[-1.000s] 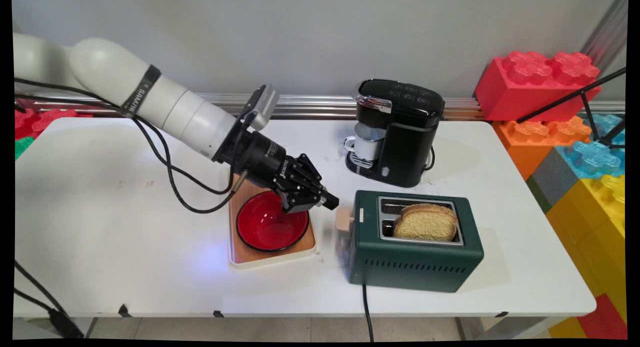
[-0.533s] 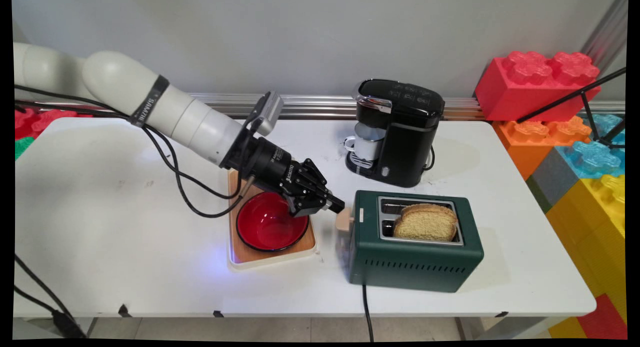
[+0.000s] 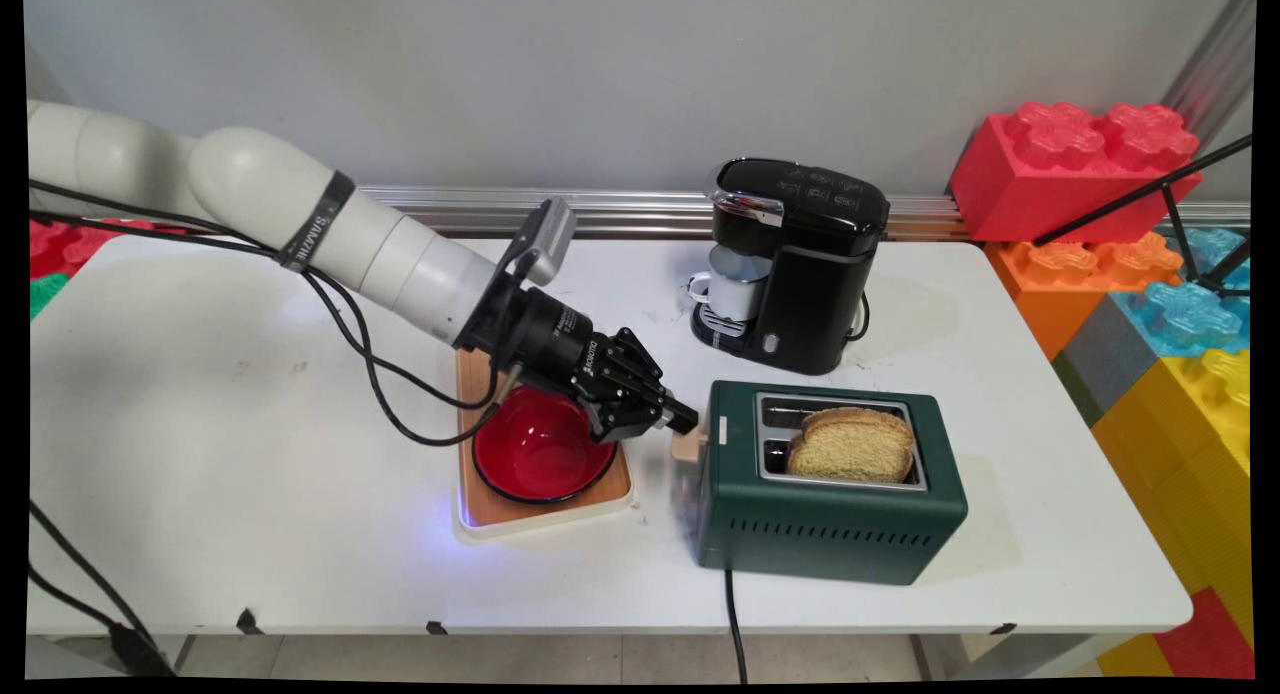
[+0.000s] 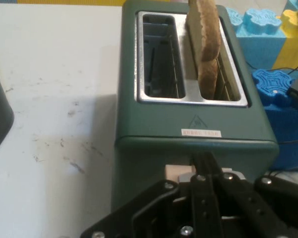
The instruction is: Press the toaster switch
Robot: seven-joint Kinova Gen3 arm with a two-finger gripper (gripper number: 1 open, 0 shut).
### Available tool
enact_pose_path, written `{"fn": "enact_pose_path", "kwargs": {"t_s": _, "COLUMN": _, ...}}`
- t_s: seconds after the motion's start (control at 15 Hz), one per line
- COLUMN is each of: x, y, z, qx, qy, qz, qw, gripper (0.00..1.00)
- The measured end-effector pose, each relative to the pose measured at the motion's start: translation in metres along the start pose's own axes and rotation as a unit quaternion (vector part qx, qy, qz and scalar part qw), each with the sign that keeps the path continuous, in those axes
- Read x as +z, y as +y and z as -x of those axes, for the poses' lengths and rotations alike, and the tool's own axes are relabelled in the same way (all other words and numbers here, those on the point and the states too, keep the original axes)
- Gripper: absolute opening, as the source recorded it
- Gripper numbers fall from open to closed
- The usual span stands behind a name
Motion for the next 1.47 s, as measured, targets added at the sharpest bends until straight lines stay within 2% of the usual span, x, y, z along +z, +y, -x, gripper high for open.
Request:
{"fn": "enact_pose_path", "kwargs": {"t_s": 0.8, "x": 0.015, "y": -0.003, "z": 0.015, "qx": -0.002, "qy": -0.001, "qz": 0.002, "qw": 1.0000, "gripper": 0.00}}
{"fn": "enact_pose_path", "kwargs": {"t_s": 1.47, "x": 0.025, "y": -0.008, "z": 0.037, "qx": -0.005, "qy": -0.017, "qz": 0.005, "qw": 0.9998, "gripper": 0.00}}
